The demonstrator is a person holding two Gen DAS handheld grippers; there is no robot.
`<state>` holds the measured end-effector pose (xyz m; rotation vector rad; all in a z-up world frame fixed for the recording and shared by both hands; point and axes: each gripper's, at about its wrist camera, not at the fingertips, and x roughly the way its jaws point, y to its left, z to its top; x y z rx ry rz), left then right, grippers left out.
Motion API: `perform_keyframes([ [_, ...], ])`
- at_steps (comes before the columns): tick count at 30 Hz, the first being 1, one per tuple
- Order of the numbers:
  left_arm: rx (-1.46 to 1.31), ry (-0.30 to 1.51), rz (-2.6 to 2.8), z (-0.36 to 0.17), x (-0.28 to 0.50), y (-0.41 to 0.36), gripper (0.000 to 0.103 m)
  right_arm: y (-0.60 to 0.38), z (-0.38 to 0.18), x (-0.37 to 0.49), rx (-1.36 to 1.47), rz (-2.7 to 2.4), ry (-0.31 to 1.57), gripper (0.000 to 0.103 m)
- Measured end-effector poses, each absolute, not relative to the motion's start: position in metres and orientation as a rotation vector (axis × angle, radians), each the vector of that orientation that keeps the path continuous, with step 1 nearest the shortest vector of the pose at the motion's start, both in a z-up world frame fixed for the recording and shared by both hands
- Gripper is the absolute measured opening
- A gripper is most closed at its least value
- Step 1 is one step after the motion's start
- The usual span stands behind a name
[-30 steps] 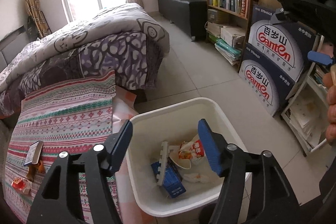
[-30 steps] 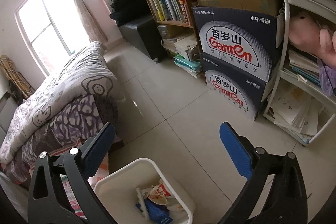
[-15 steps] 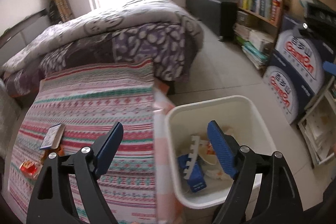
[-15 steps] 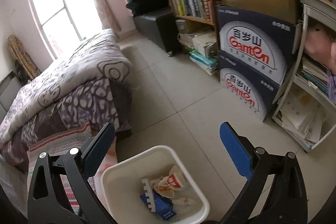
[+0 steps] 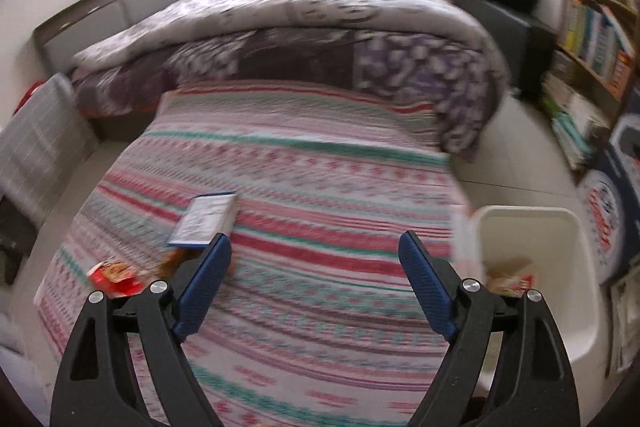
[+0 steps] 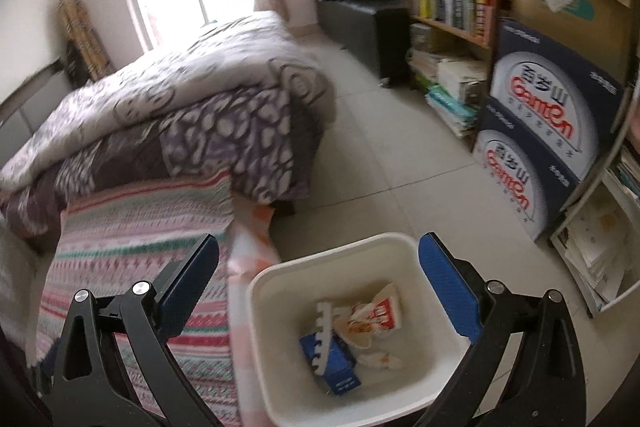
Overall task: Collect trash
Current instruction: 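Grasp the red snack cup with the left tool while the right tool grasps the white label card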
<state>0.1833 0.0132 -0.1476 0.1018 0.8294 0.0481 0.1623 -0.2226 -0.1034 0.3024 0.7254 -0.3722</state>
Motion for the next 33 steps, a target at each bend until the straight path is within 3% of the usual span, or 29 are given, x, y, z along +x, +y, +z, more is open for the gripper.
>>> perform_keyframes([
  [12, -0.111, 0.942, 0.408, -0.169, 0.204, 0.163, 0.089, -0.138, -0.119, 0.187, 0.200, -0.248, 0.797, 0.096],
  [20, -0.513, 1.069, 0.648, -0.216, 0.204, 0.272, 0.089, -0.091, -0.137, 0.201, 0.129, -0.187, 0.854, 0.096],
  [27, -0.676, 1.146, 0.591, -0.246, 0.214, 0.289, 0.088, -0.038, -0.161, 0.220, 0.079, -0.075, 0.938, 0.096],
  [29, -0.673, 1.162, 0.561, -0.251, 0.216, 0.287, 0.073, -0.022, -0.169, 0.225, 0.069, -0.032, 0.964, 0.096],
  [33, -0.642, 1.138, 0.493, -0.246, 0.216, 0.290, 0.058, 0.011, -0.186, 0.242, 0.106, 0.080, 1.045, 0.096],
])
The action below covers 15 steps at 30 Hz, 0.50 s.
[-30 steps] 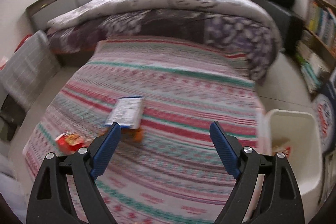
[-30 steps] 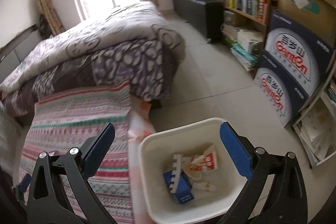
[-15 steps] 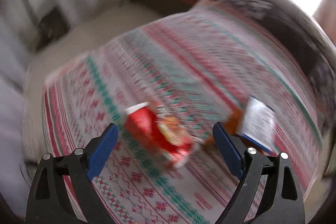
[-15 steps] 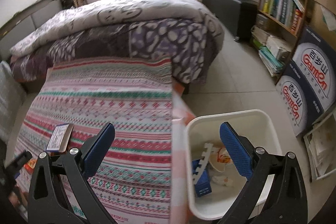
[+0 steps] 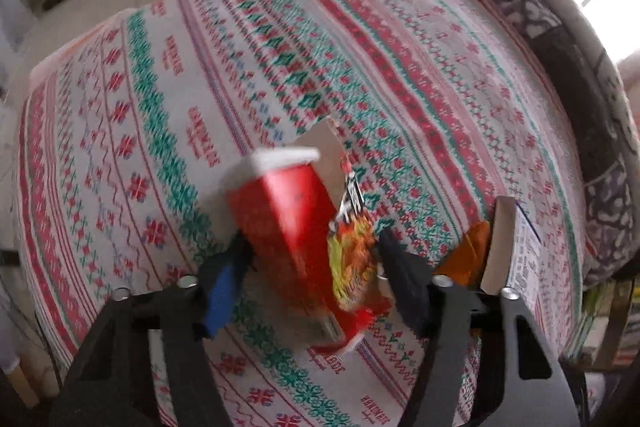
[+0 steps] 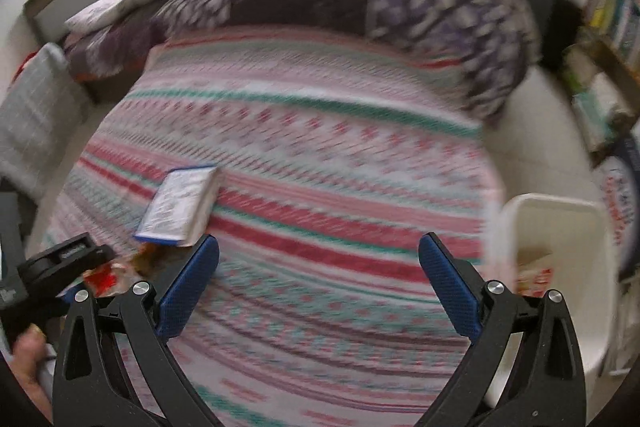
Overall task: Collect trash
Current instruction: 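Grasp the red snack cup with the left tool while the right tool grasps the white label card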
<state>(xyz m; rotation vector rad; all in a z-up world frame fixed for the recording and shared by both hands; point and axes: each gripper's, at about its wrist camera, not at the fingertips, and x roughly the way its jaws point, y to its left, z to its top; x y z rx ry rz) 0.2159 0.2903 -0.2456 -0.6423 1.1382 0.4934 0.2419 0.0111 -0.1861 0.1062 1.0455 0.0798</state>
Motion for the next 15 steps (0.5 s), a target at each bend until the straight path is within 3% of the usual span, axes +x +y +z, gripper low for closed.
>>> perform_keyframes([
  [2, -0.641, 1.117, 0.470, -0.241, 0.212, 0.299, 0.052, 0.025, -0.194, 0.250, 0.134, 0.122, 1.089, 0.096],
  [15, -0.652, 1.004, 0.477, -0.211, 0.197, 0.333, 0.052, 0.110, -0.238, 0.304, 0.095, 0.141, 1.247, 0.096],
])
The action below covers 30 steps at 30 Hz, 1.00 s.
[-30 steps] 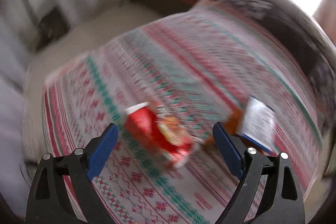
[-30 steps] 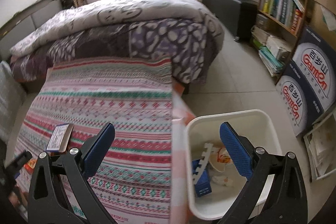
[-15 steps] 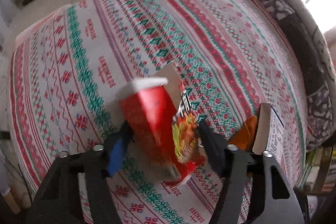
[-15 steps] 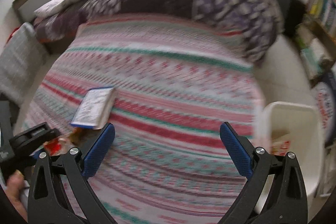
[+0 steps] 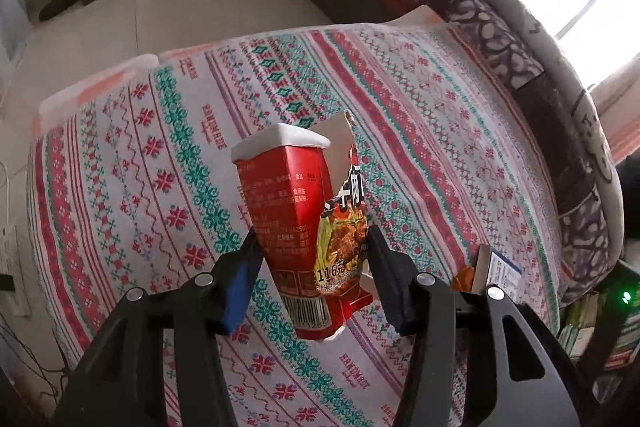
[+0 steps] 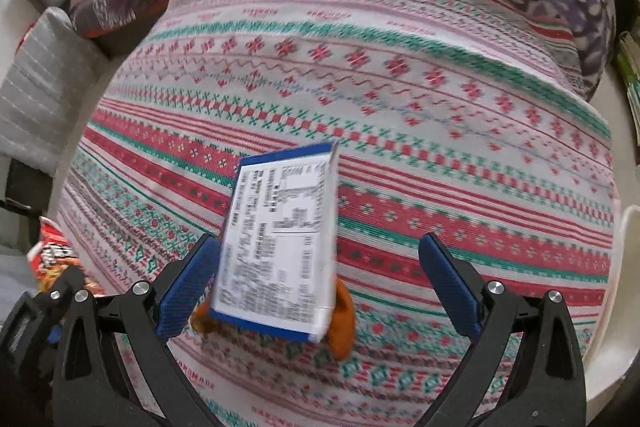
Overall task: Collect trash
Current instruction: 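Grasp the red snack cup with the left tool while the right tool grasps the white label card, then carry both items to the white bin and open both tools over it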
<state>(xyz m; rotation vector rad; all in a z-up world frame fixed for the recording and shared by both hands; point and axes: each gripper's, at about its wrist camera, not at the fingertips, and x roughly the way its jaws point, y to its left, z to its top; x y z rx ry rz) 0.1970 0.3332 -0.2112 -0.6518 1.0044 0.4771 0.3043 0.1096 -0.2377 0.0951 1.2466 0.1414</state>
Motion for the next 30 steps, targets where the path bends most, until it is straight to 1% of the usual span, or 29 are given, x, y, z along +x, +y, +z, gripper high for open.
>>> perform_keyframes([
  [4, -0.625, 1.004, 0.479, -0.210, 0.195, 0.334, 0.052, 0.118, -0.246, 0.307, 0.073, 0.138, 1.248, 0.095],
  [10, -0.640, 1.014, 0.476, -0.212, 0.188, 0.340, 0.052, 0.124, -0.243, 0.303, 0.084, 0.183, 1.233, 0.095],
  [11, -0.643, 1.014, 0.475, -0.213, 0.187, 0.341, 0.052, 0.125, -0.240, 0.301, 0.068, 0.195, 1.218, 0.078],
  [12, -0.645, 1.014, 0.475, -0.212, 0.186, 0.341, 0.052, 0.127, -0.238, 0.300, 0.053, 0.209, 1.202, 0.053],
  [15, -0.644, 1.002, 0.476, -0.208, 0.182, 0.344, 0.052, 0.127, -0.232, 0.300, 0.103, 0.289, 1.201, 0.052],
  [21, -0.657, 0.954, 0.487, -0.194, 0.177, 0.350, 0.052, 0.108, -0.195, 0.299, 0.230, 0.390, 1.115, 0.052],
  [30, -0.577, 0.837, 0.490, -0.152, 0.166, 0.336, 0.052, 0.092, -0.144, 0.271, 0.136, 0.351, 0.925, 0.052],
])
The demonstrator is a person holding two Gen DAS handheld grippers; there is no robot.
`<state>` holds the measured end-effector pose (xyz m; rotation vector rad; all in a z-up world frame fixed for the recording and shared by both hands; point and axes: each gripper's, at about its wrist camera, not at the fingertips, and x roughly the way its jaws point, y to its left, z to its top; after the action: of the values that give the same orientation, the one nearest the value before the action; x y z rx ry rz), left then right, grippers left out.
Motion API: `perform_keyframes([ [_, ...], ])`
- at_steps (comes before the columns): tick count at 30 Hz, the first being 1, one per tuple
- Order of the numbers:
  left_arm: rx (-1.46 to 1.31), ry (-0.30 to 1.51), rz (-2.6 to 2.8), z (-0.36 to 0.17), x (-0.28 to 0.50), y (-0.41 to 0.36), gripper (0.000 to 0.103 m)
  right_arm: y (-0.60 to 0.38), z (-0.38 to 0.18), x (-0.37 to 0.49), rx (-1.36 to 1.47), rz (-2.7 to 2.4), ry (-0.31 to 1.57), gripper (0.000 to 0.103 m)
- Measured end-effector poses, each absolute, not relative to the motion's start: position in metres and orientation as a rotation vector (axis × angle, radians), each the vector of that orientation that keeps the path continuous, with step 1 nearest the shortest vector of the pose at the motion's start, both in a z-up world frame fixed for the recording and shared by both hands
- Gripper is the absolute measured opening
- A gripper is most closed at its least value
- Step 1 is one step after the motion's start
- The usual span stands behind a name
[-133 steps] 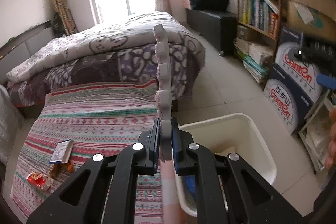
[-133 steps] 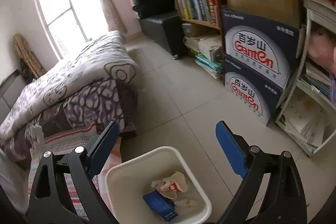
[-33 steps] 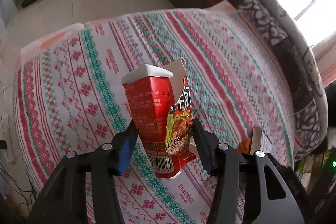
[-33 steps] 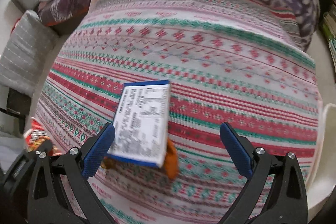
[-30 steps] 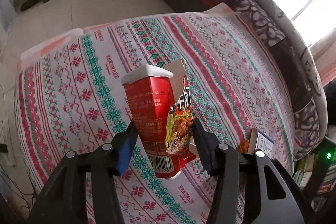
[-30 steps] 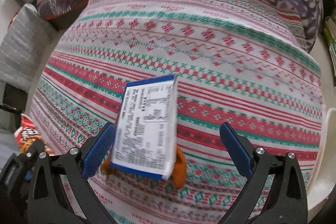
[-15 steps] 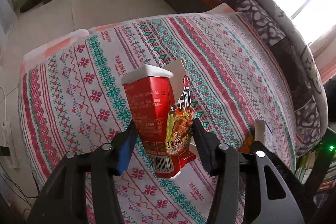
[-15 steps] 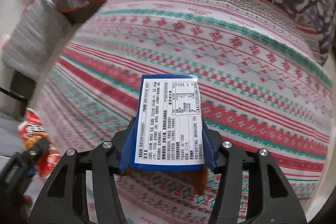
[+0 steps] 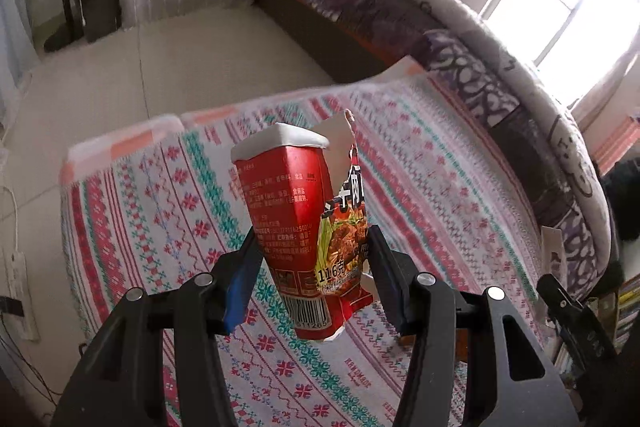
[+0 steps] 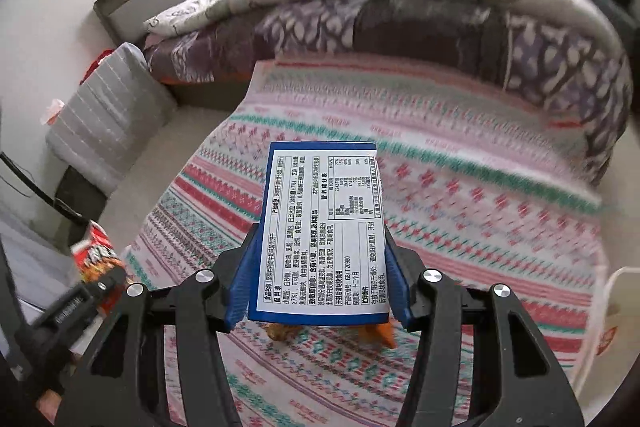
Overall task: Collect trash
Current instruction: 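Carry both items to the white bin and open both tools over it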
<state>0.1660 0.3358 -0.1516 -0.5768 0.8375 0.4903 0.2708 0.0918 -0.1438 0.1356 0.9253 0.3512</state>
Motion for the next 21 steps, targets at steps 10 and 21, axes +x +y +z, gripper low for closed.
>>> perform_keyframes([
  [10, -0.468, 0.786, 0.453, -0.125, 0.152, 0.306, 0.052, 0.077, -0.121, 0.222, 0.002, 0.271, 0.791, 0.053],
  [21, -0.372, 0.784, 0.392, -0.121, 0.151, 0.268, 0.053, 0.048, -0.127, 0.207, 0.012, 0.202, 0.736, 0.053],
])
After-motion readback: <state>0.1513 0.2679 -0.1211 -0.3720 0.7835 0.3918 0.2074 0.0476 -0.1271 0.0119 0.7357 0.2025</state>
